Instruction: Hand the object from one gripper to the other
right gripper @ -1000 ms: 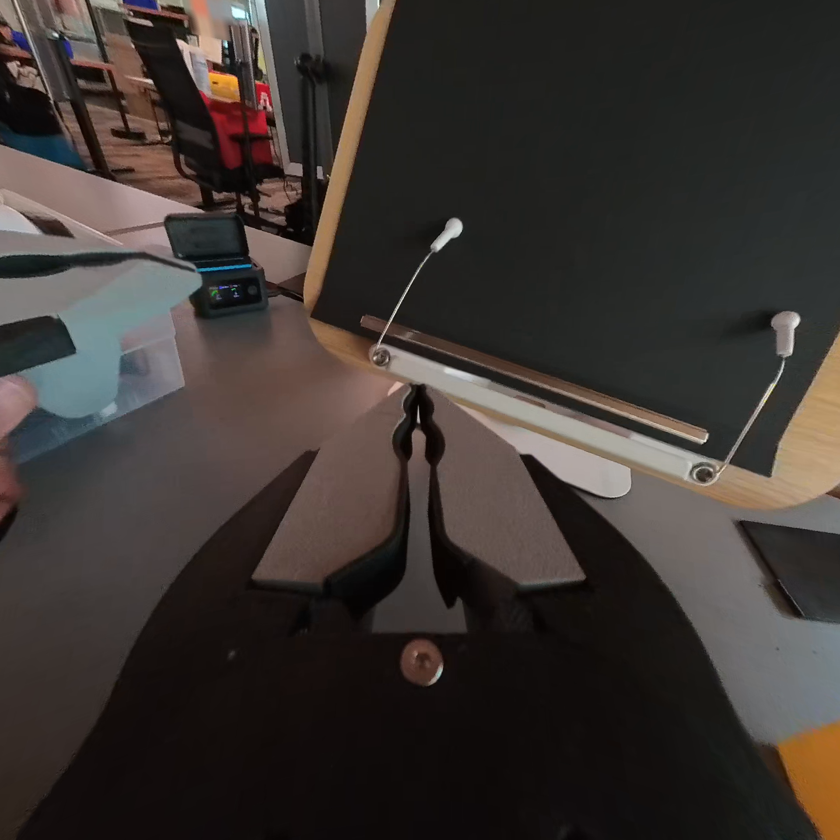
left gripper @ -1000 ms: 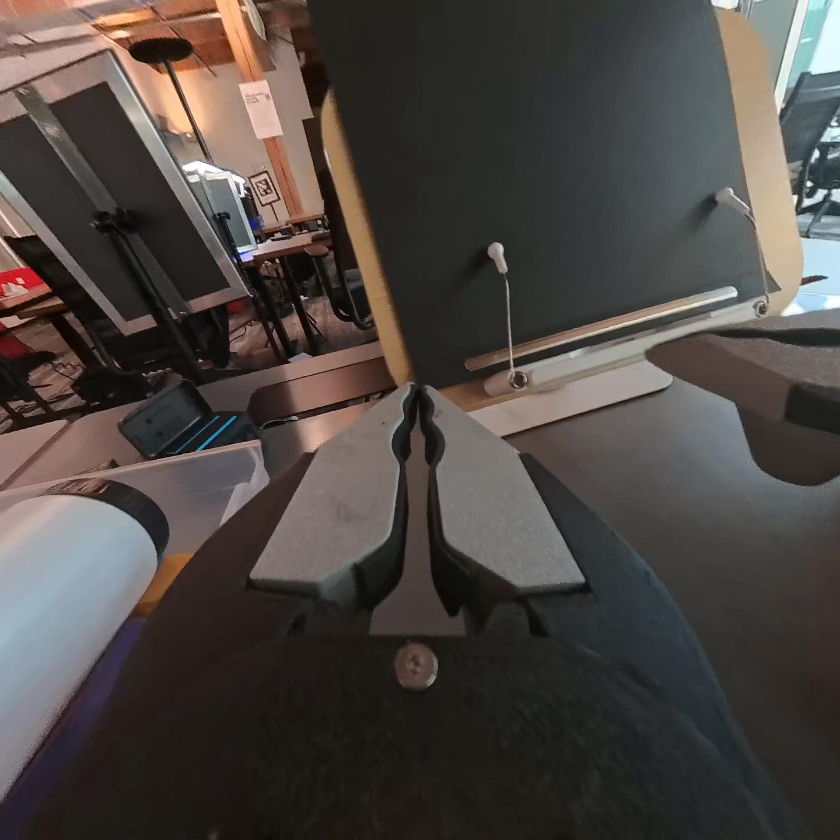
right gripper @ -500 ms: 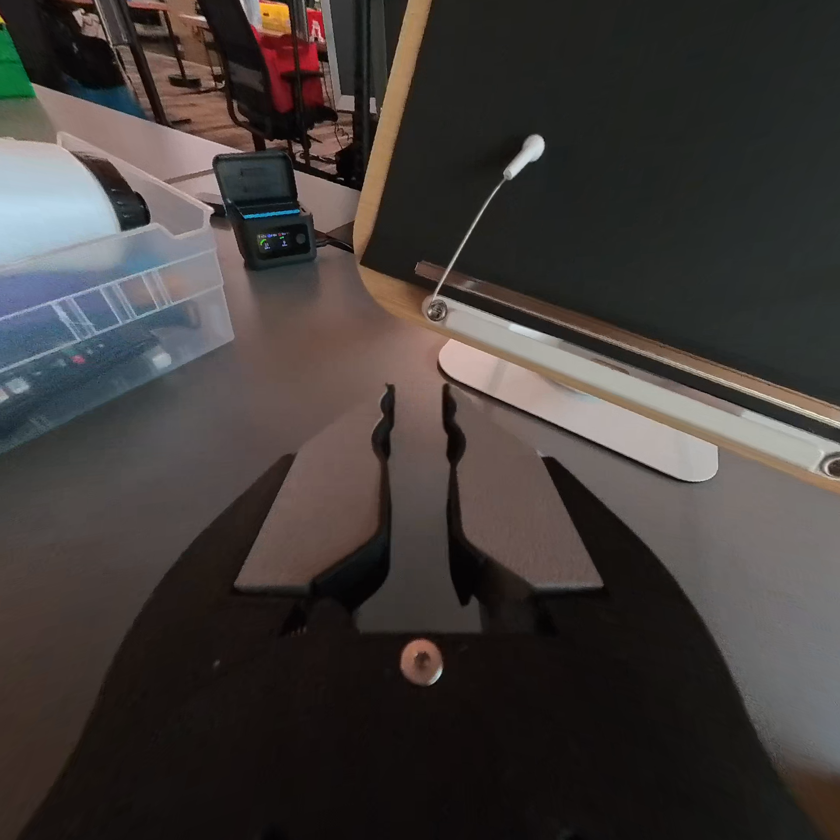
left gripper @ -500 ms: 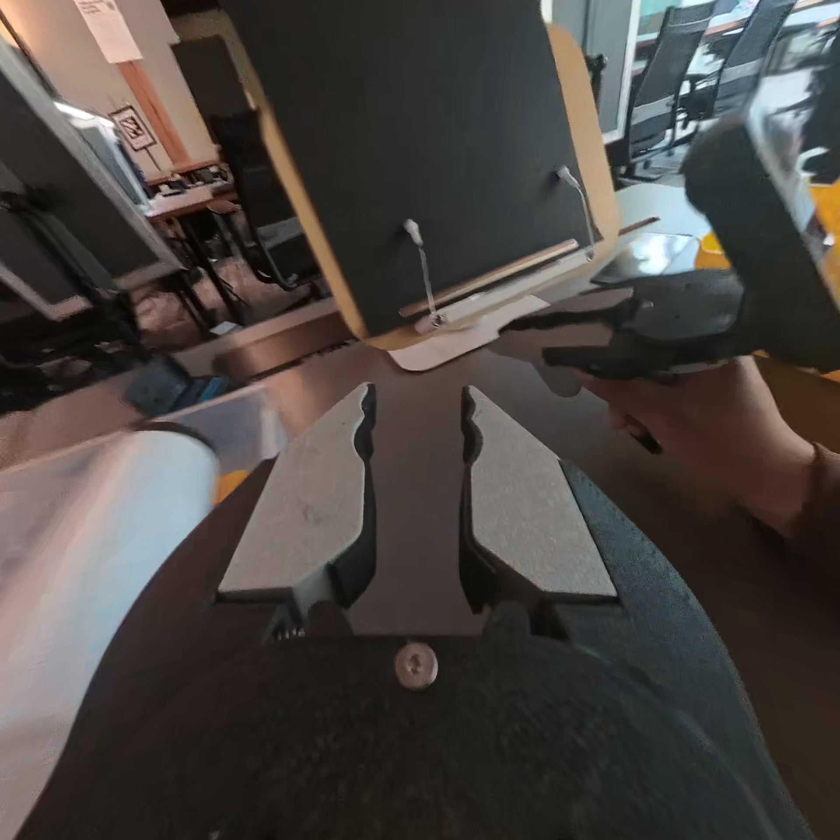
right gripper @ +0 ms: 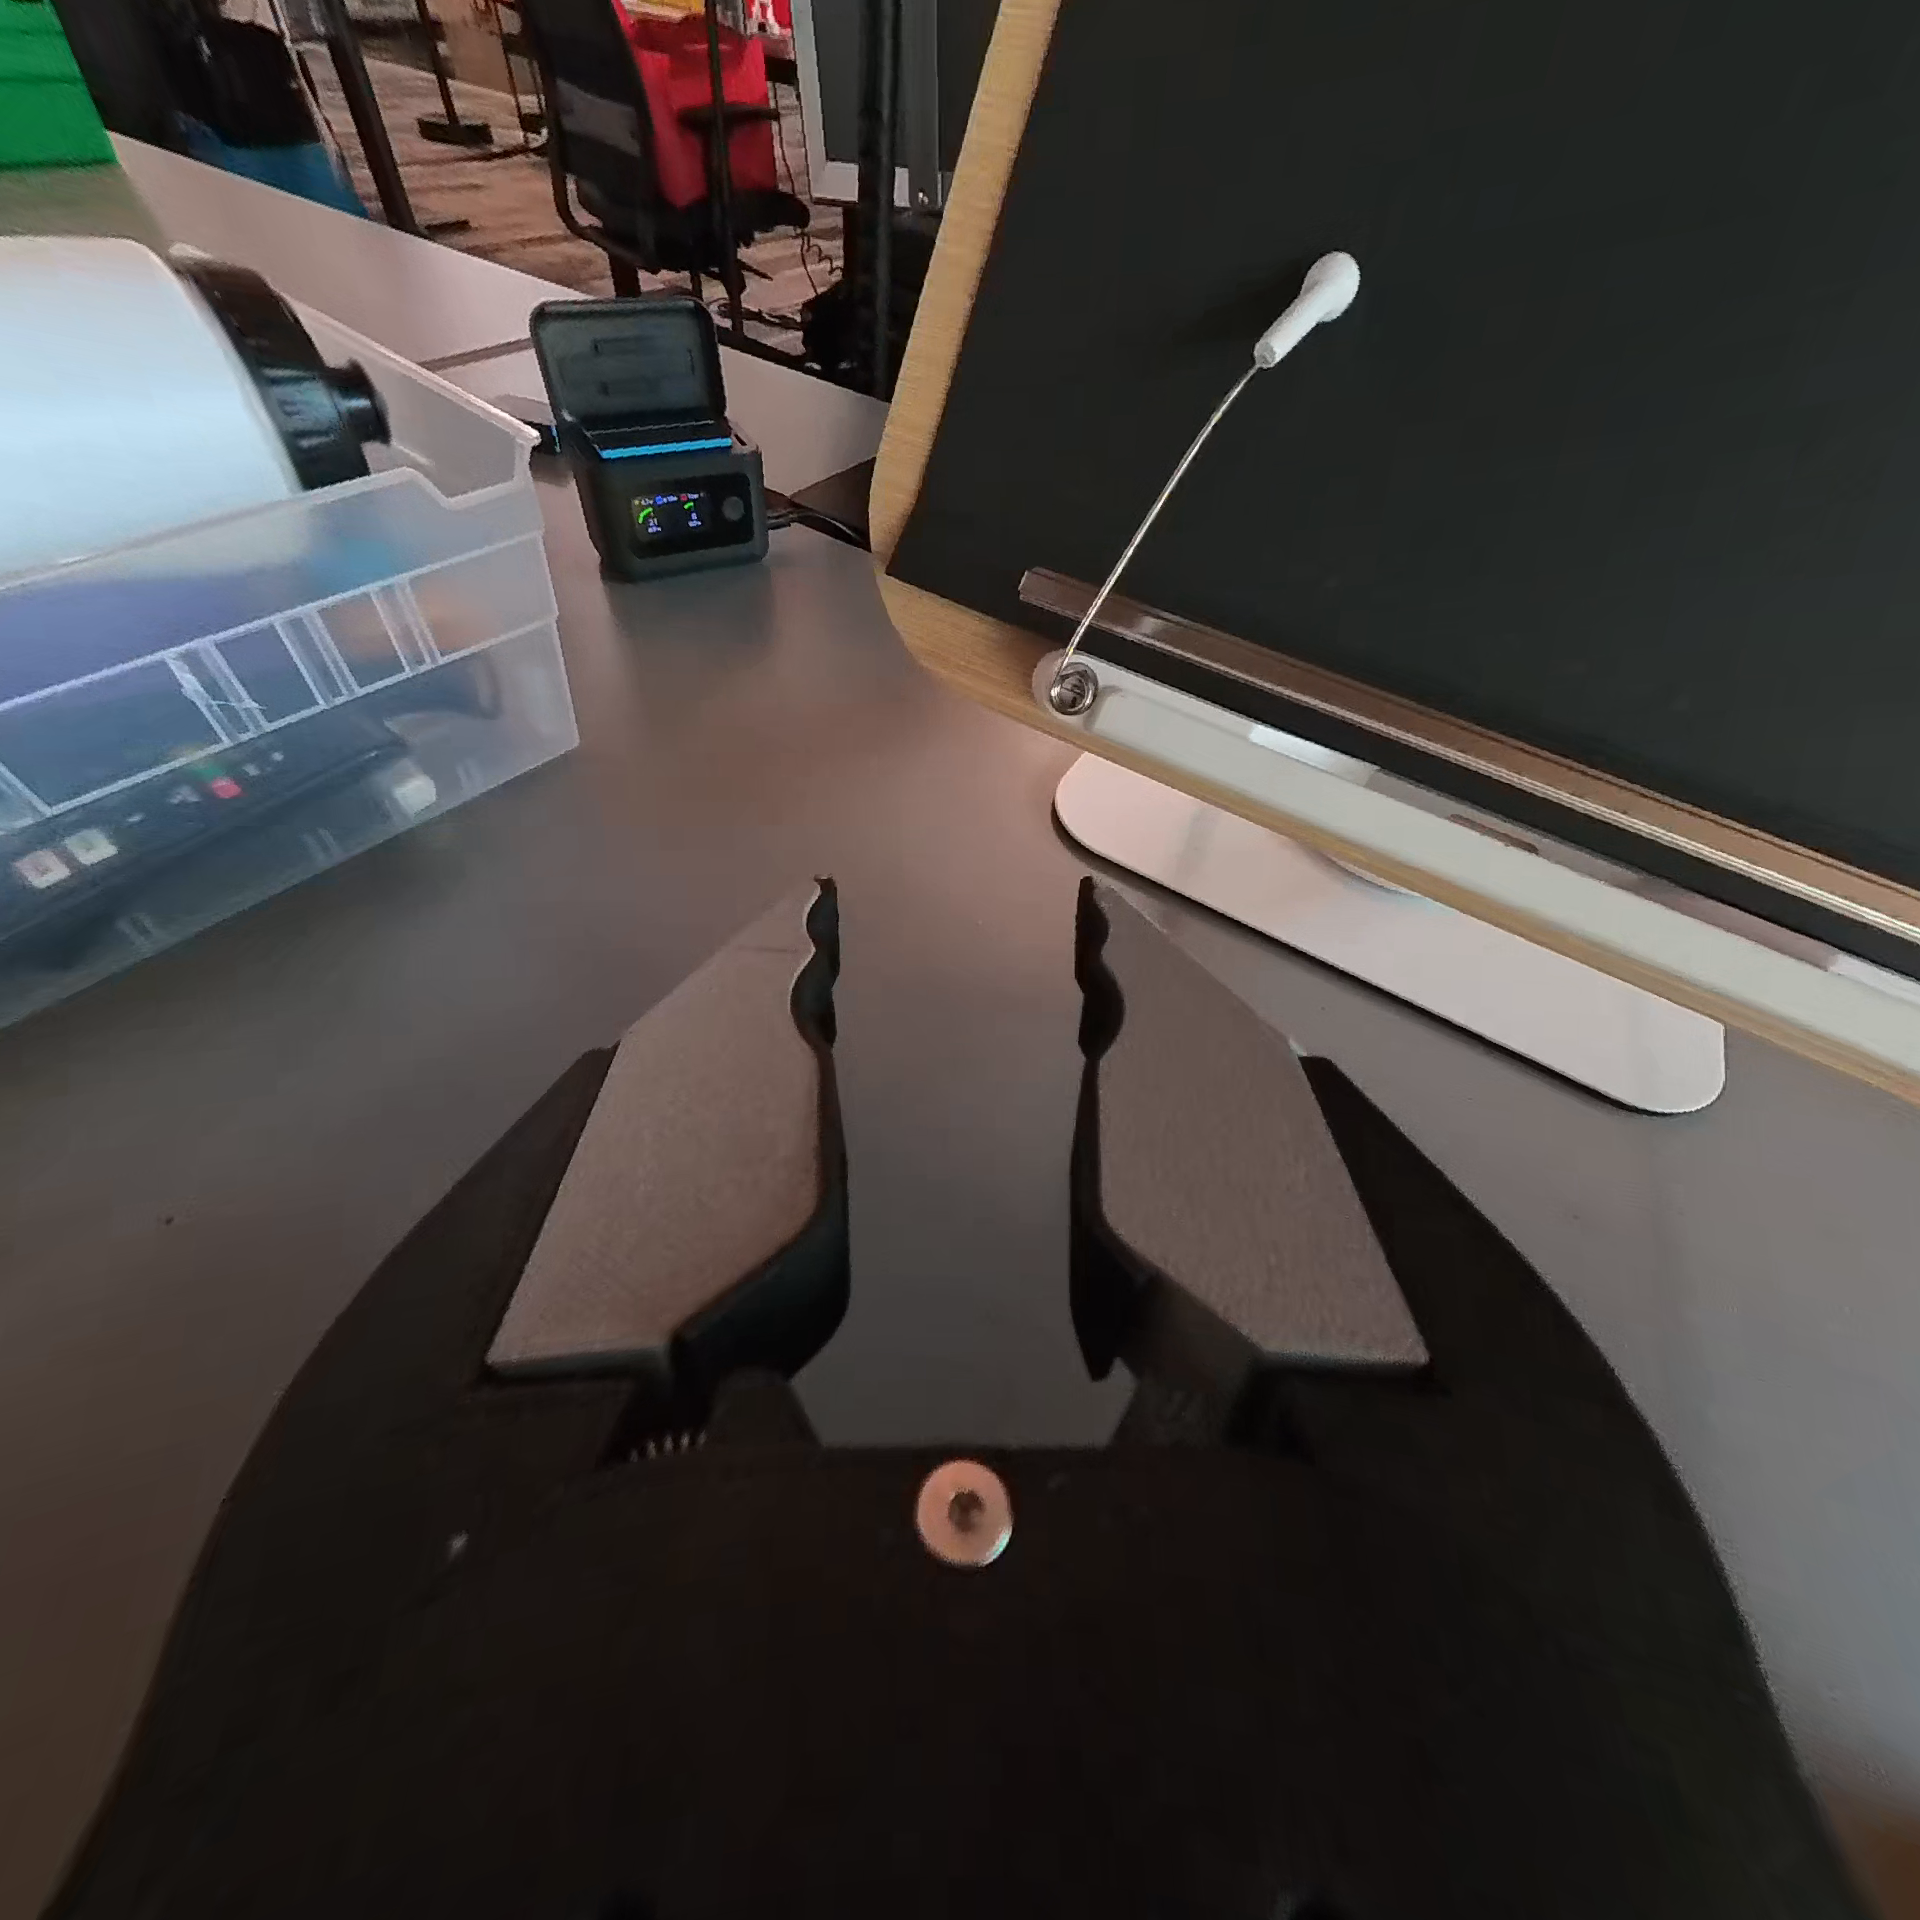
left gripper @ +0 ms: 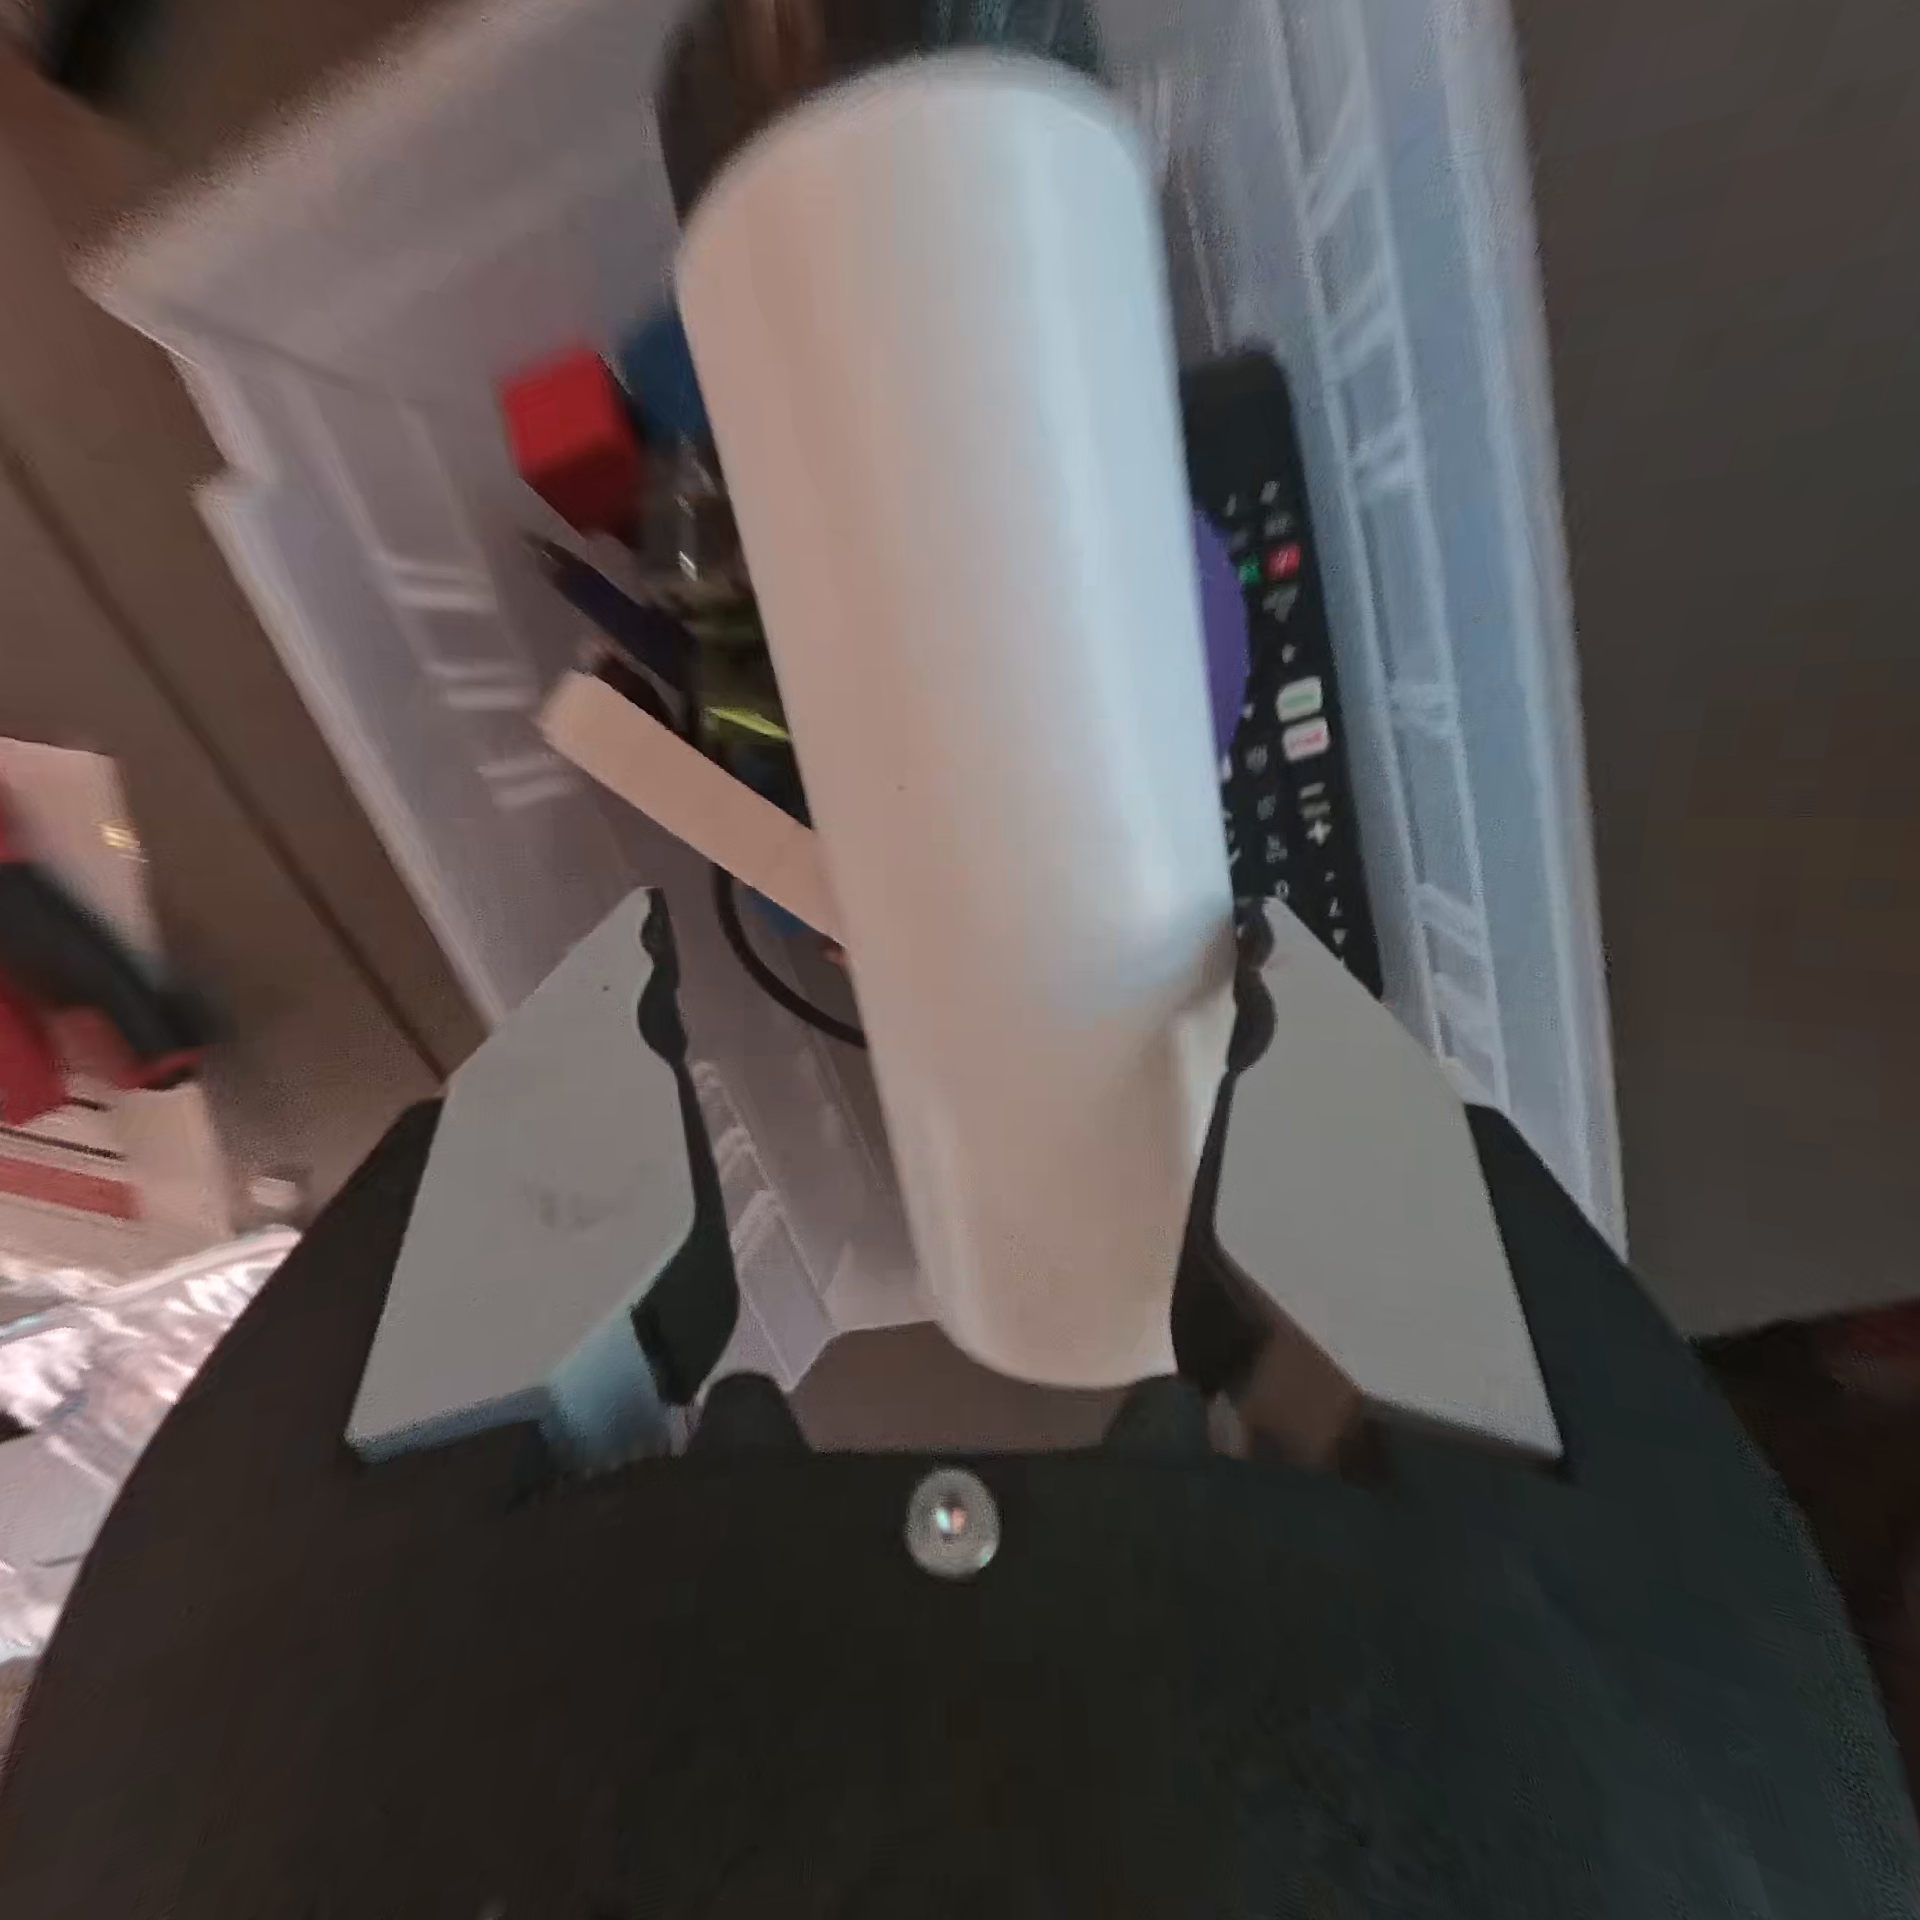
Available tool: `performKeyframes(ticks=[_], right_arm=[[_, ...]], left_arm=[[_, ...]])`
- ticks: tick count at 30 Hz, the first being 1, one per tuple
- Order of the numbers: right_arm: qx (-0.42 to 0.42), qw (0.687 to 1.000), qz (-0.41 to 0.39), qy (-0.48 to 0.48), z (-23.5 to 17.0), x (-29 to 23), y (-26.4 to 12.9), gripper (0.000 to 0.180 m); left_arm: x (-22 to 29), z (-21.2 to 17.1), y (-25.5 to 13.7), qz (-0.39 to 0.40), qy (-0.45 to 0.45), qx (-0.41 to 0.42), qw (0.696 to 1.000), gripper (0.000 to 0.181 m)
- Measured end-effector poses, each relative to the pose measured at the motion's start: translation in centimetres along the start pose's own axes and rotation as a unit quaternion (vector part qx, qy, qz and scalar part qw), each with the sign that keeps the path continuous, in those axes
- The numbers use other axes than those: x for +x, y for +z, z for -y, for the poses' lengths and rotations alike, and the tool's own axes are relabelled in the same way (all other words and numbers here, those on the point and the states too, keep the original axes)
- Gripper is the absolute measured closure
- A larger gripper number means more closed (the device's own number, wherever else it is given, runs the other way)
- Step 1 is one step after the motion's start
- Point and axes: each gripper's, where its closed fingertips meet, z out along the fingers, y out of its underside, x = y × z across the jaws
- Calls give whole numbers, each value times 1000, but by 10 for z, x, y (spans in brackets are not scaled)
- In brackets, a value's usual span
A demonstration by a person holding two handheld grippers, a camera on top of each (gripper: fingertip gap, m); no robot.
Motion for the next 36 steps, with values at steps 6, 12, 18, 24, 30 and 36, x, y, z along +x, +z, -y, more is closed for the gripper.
performKeyframes(ticks=[6, 12, 18, 24, 30, 36], right_arm=[[11, 1000, 5, 2, 6, -1, -4, 139], [7, 999, 33, -6, 3, -10, -2, 144], [21, 997, 75, 7, 8, -23, -4, 145], [29, 977, 200, 70, 11, -53, -9, 144], [138, 798, 503, 300, 73, -78, -73, 147], [221, 755, 536, 305, 96, -51, -103, 90]], left_arm=[[6, -31, 37, -23, 42, -88, 995, 84], [-11, -27, 18, 33, 68, -10, 997, 85], [-45, -6, -49, 275, 161, 72, 945, 84], [1, 36, -109, 325, 196, 209, 901, 83], [106, 68, -140, 342, 278, 319, 839, 85], [203, 107, -132, 121, 222, 506, 825, 83]])
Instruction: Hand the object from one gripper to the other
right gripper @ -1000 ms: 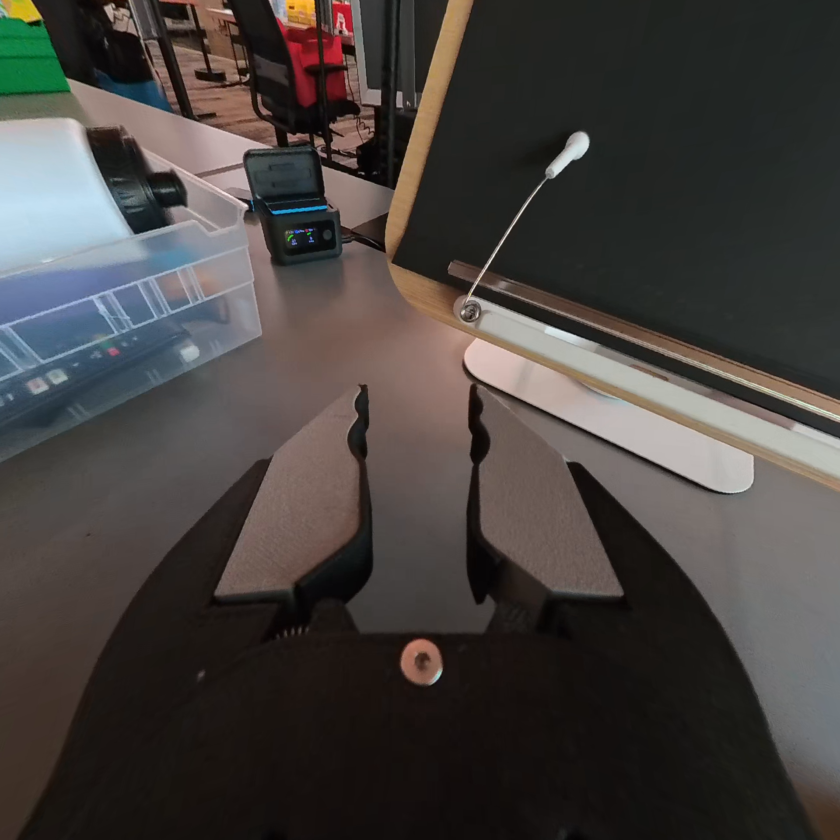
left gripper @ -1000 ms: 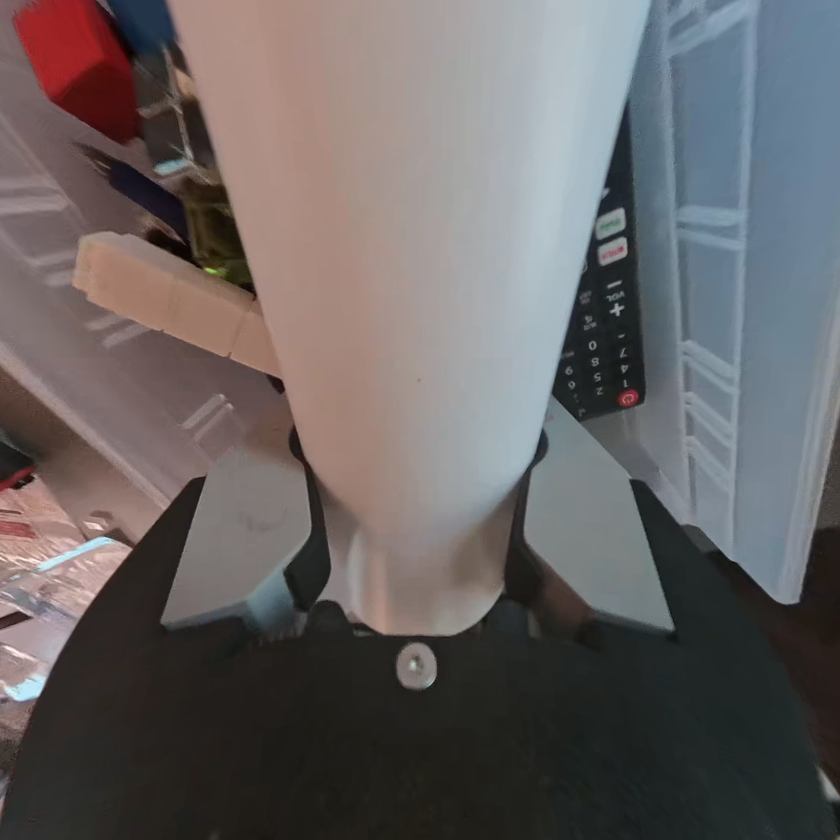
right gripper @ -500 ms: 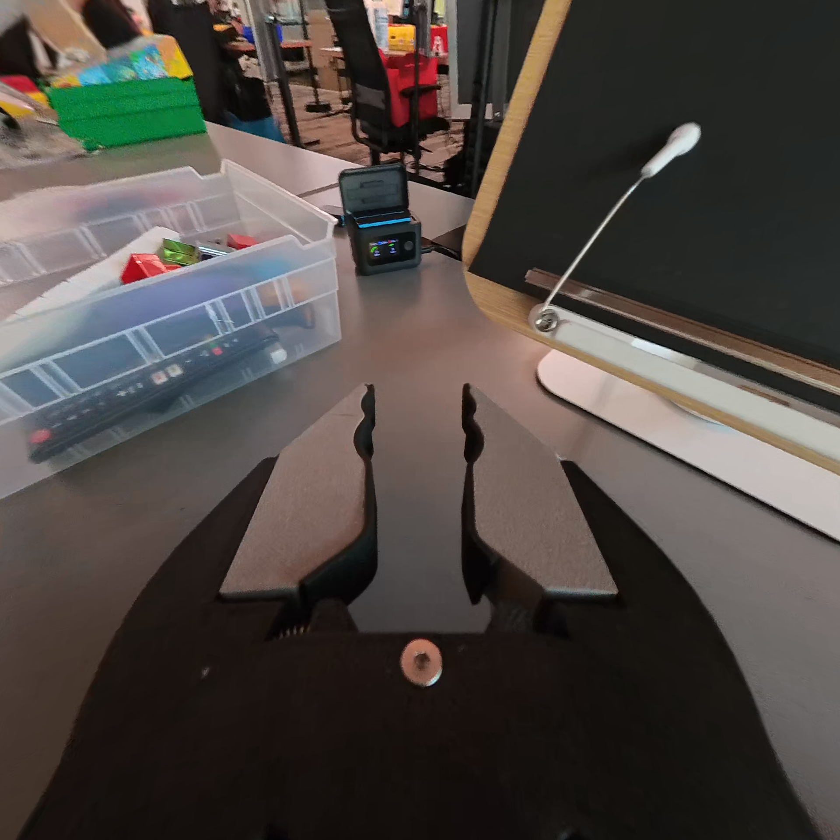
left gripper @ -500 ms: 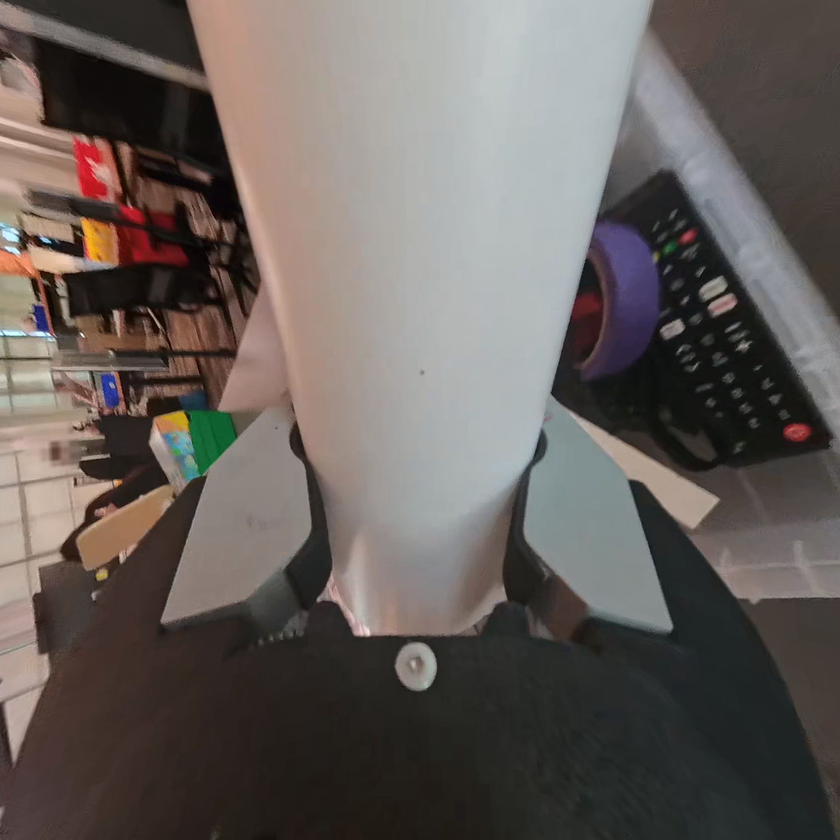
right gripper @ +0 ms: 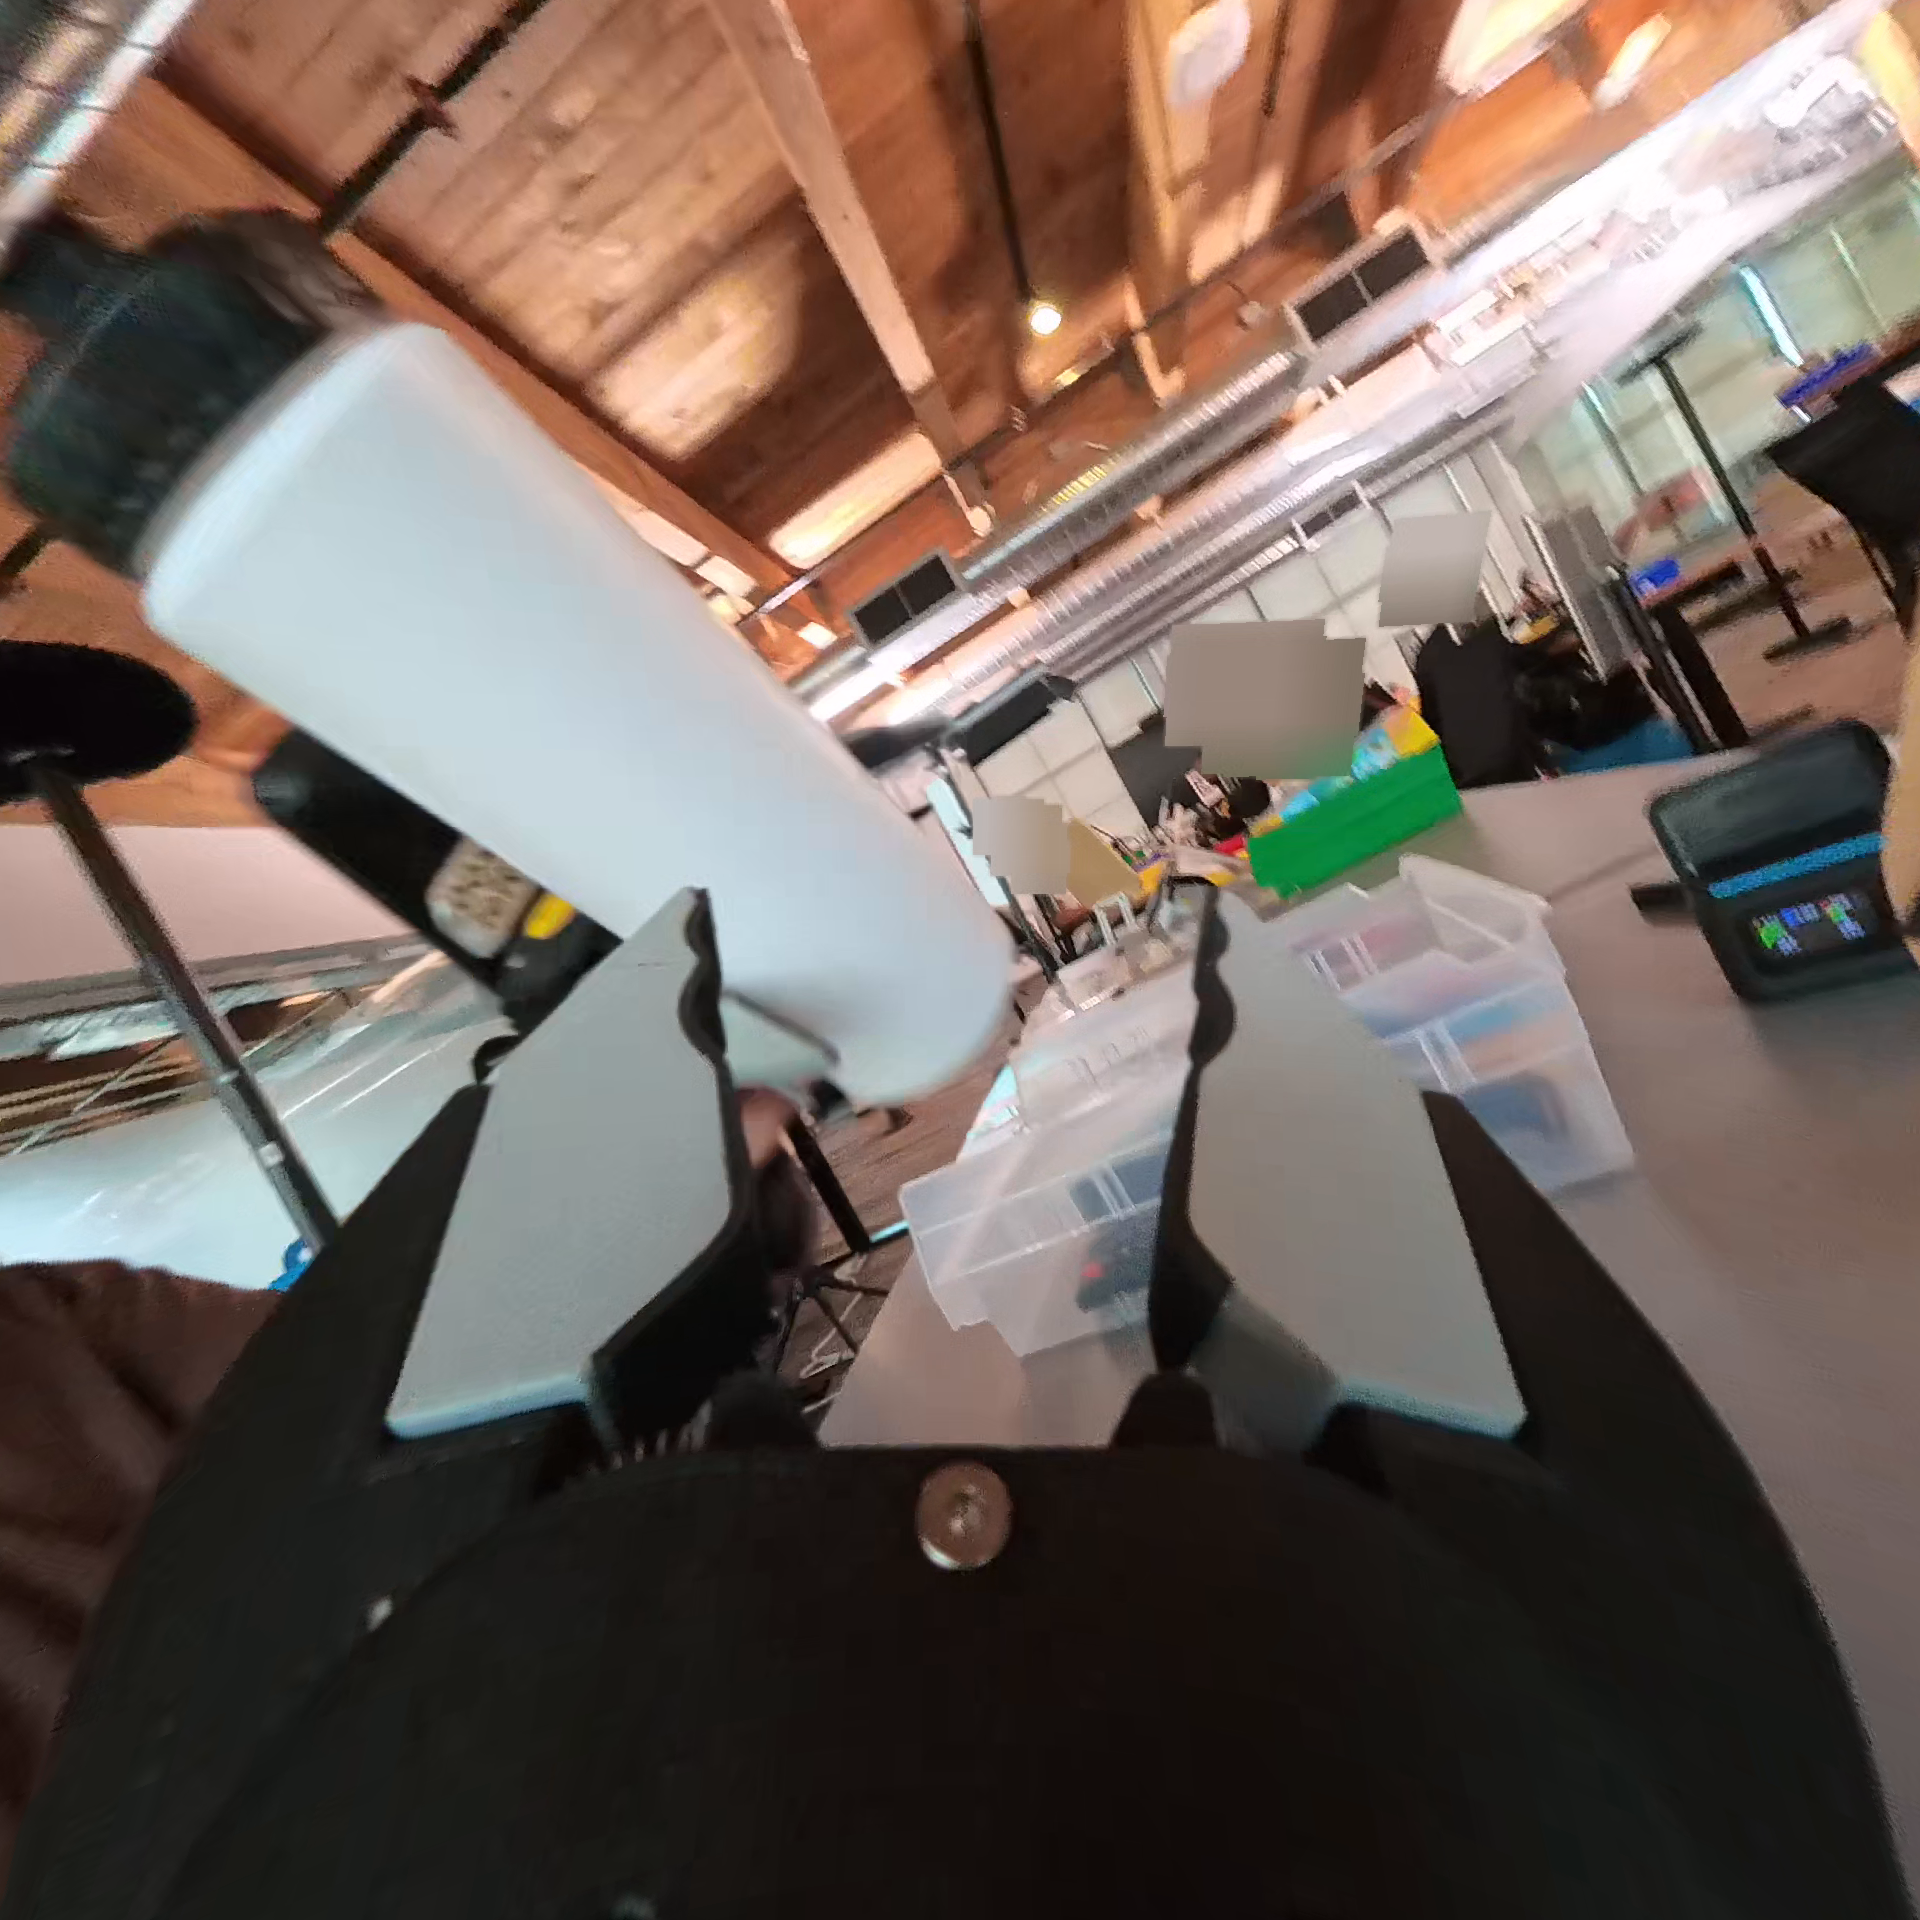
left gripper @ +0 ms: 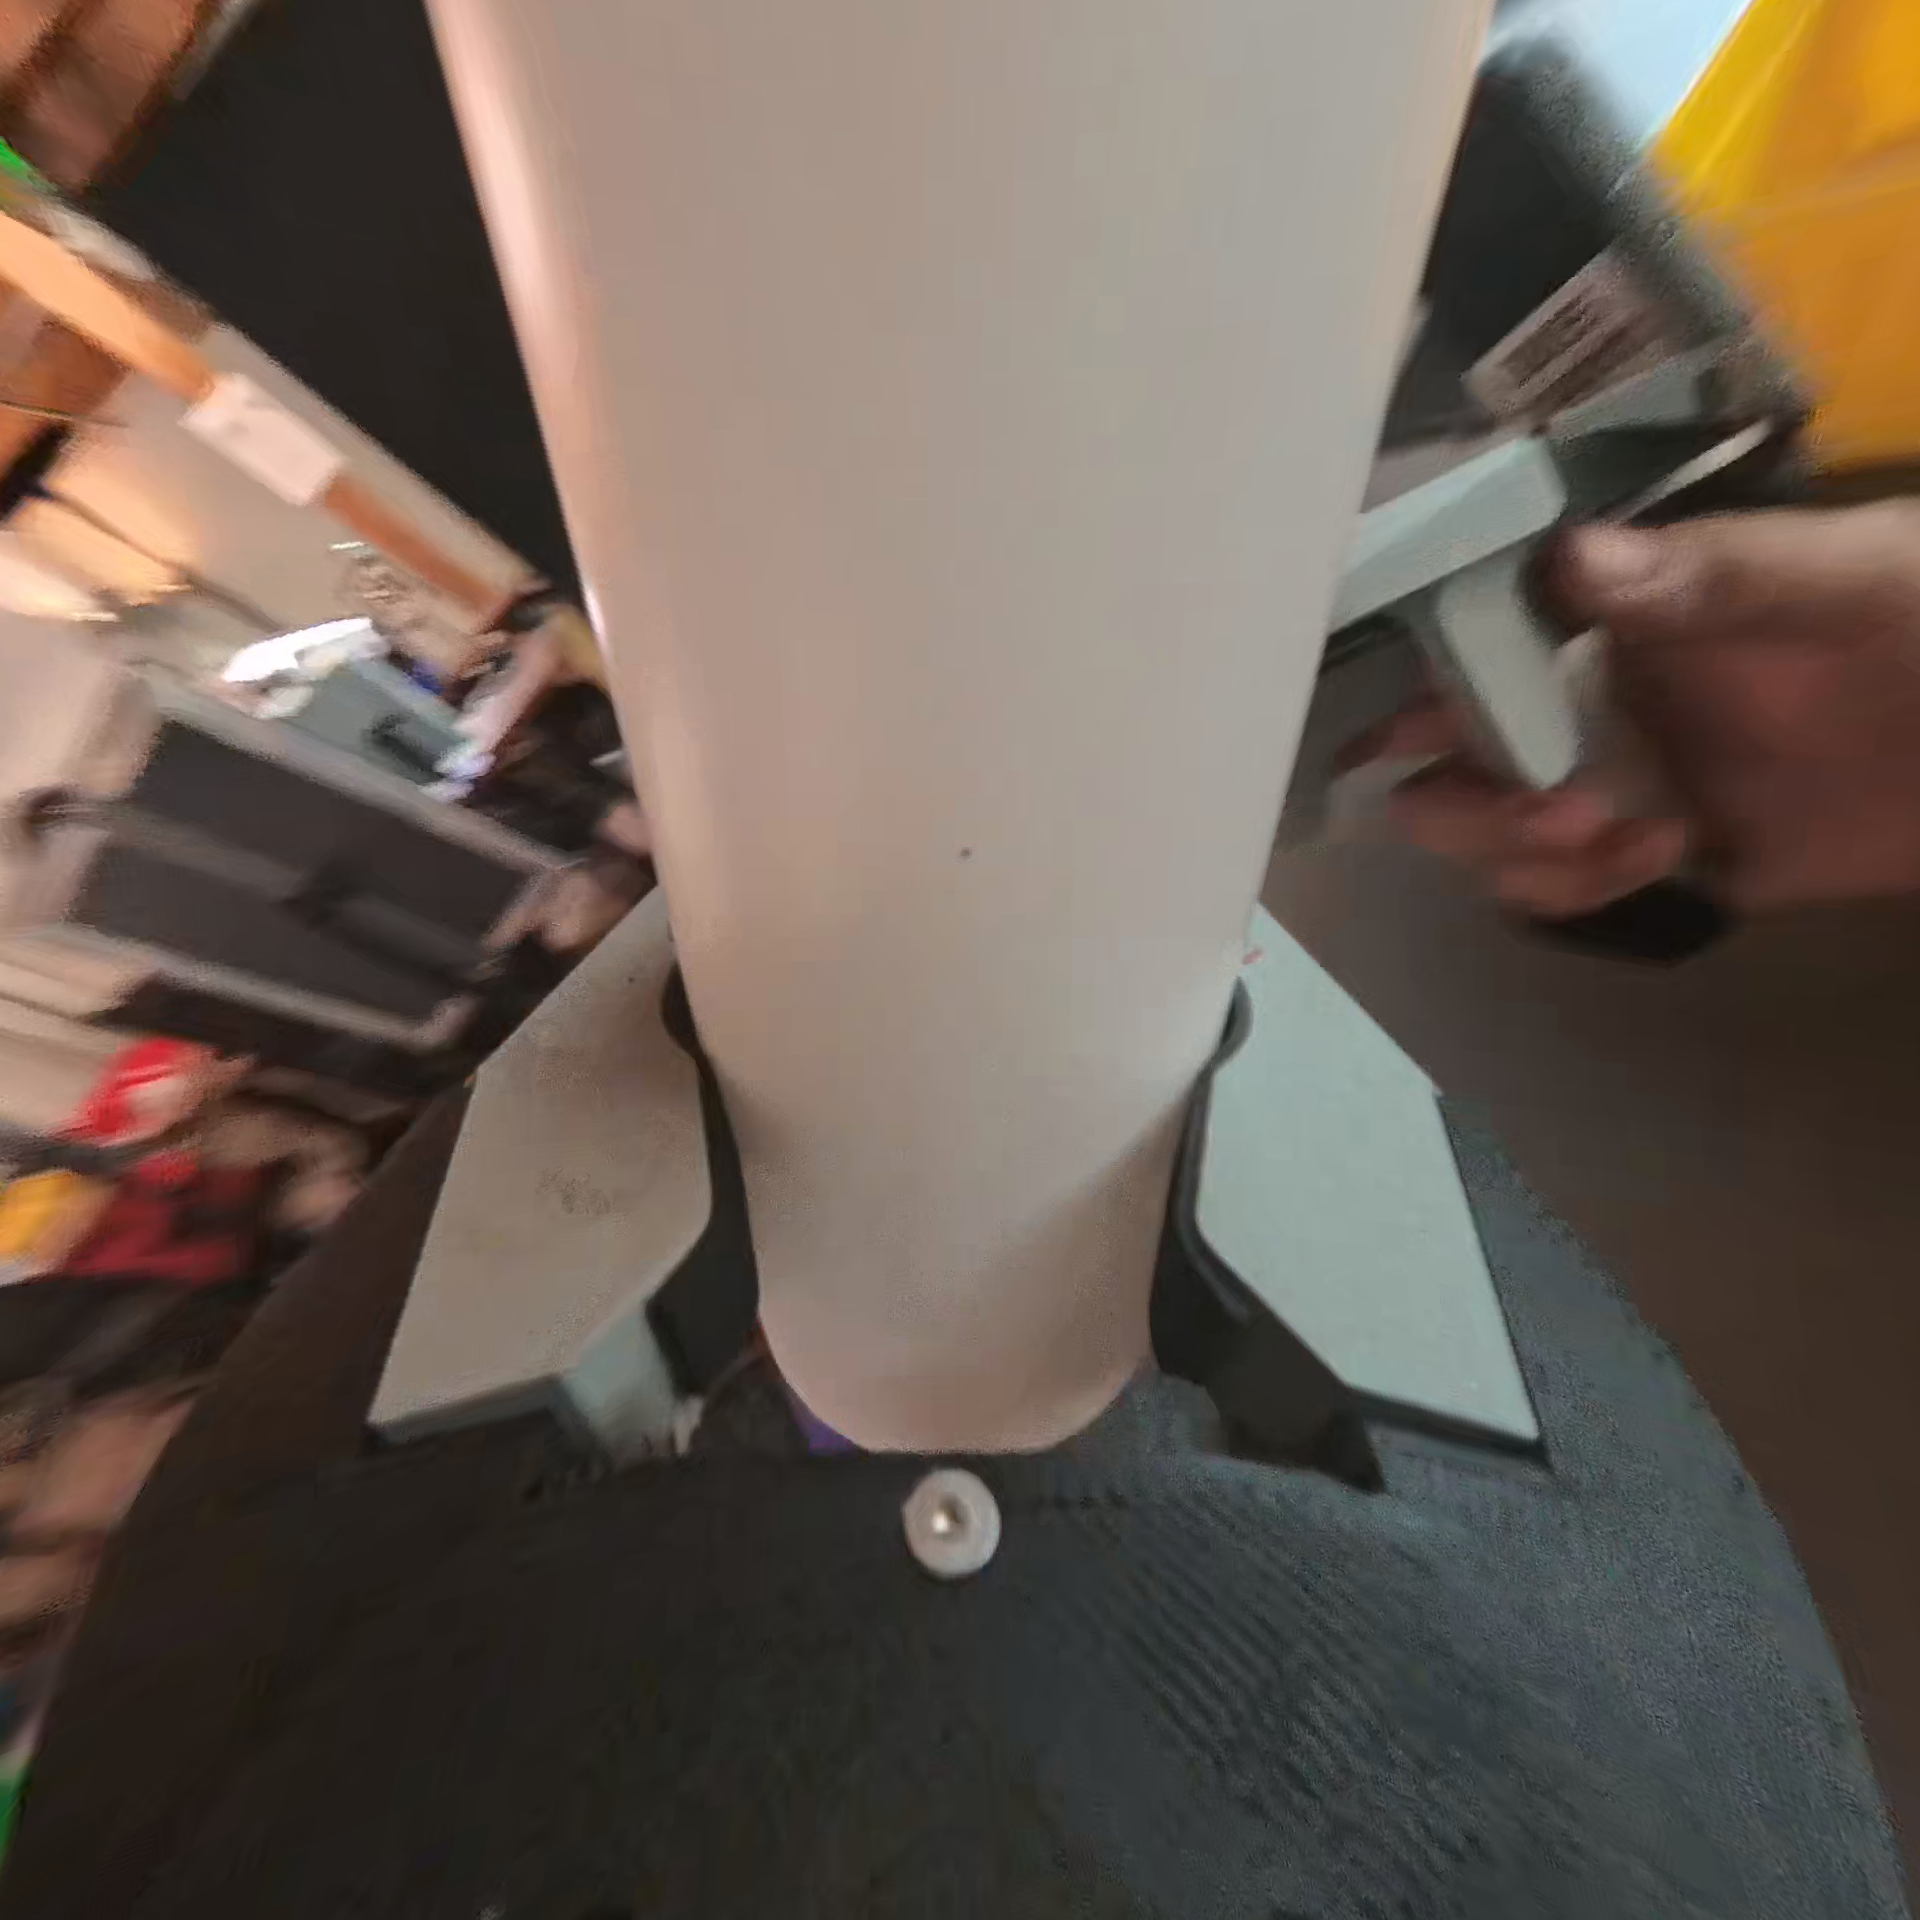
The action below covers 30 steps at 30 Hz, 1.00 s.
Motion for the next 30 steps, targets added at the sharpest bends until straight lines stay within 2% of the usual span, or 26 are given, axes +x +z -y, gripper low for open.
performKeyframes(ticks=[4, 6, 8, 9, 10, 12, 22, 26, 30], right_arm=[[15, 998, 16, -51, 15, -17, -10, 75], [-17, 997, -12, -77, 9, -11, -15, 78], [-77, 989, -43, -119, -7, -3, -17, 81], [-117, 982, -61, -137, -20, 4, -18, 85], [-152, 971, -95, -158, -30, 15, -20, 79], [-173, 954, -144, -198, -36, 32, -28, 77], [-221, 948, -154, -166, -56, 53, -31, 80], [-197, 963, -133, -123, -48, 51, -35, 80], [-146, 972, -128, -132, -26, 45, -40, 81]], left_arm=[[49, 0, 38, -115, -114, 63, 985, 83], [67, -6, 56, -171, -160, 75, 969, 83], [85, -14, 75, -204, -158, 72, 964, 83], [95, -19, 85, -211, -139, 68, 965, 83], [104, -25, 94, -210, -119, 60, 969, 83], [113, -32, 106, -206, -113, 56, 970, 83], [121, -59, 110, -229, -163, 29, 959, 84], [124, -58, 107, -246, -167, 30, 954, 82], [126, -68, 109, -249, -168, 9, 954, 84]])
